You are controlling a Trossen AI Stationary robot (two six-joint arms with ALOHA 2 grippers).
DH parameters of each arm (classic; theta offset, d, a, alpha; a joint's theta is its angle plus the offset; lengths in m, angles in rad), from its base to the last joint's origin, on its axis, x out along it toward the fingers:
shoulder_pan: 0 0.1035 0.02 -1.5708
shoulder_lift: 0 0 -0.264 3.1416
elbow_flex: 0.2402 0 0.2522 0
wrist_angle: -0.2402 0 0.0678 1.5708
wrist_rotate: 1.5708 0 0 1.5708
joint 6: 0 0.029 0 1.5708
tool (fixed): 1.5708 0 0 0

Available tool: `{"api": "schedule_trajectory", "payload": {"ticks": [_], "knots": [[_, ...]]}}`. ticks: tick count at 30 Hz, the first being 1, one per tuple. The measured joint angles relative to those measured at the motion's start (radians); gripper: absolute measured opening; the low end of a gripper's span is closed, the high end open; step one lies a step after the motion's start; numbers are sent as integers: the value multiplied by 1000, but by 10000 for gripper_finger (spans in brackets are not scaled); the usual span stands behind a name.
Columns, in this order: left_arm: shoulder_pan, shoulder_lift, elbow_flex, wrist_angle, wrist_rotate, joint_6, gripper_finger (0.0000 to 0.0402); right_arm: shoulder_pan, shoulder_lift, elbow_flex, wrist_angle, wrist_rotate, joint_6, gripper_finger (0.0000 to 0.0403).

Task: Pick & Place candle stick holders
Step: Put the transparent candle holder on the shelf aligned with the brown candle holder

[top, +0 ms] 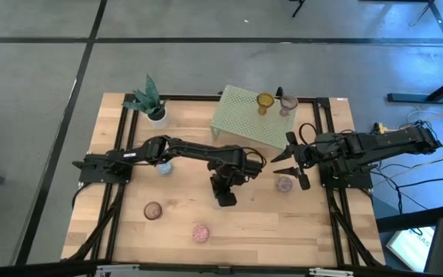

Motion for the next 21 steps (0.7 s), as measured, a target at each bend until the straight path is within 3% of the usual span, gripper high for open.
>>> {"api": "schedule_trajectory", "payload": {"ticks": [21], "knots": [[-8,0,0,72,5,-22,87,0,0,0,1,0,-3,173]]}}
